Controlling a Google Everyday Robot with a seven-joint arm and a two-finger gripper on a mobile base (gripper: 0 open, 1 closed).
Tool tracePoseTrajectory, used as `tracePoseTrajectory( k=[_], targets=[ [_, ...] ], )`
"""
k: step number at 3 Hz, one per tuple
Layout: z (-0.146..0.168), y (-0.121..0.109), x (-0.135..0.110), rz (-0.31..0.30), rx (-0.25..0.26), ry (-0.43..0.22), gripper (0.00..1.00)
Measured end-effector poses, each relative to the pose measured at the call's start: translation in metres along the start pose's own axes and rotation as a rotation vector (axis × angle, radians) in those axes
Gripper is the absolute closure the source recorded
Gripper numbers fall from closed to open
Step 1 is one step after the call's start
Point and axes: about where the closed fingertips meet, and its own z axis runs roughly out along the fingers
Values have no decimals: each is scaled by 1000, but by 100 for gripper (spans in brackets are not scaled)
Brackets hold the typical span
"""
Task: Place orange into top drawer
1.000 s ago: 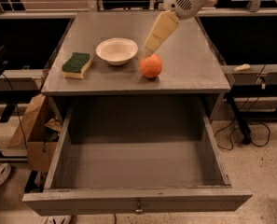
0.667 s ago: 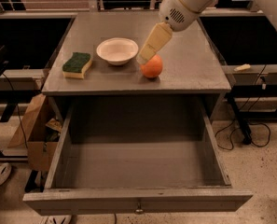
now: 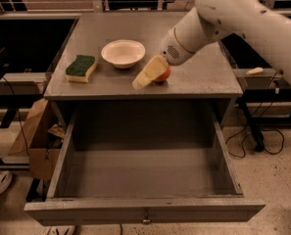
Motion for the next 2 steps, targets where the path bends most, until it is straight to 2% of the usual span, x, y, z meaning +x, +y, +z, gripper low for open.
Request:
tracePoseTrajectory(
  k=[1,2],
  targets=[
    [30,-7,10,81,4,-16,0],
    [52,-19,14,155,28,-14,19]
  ],
)
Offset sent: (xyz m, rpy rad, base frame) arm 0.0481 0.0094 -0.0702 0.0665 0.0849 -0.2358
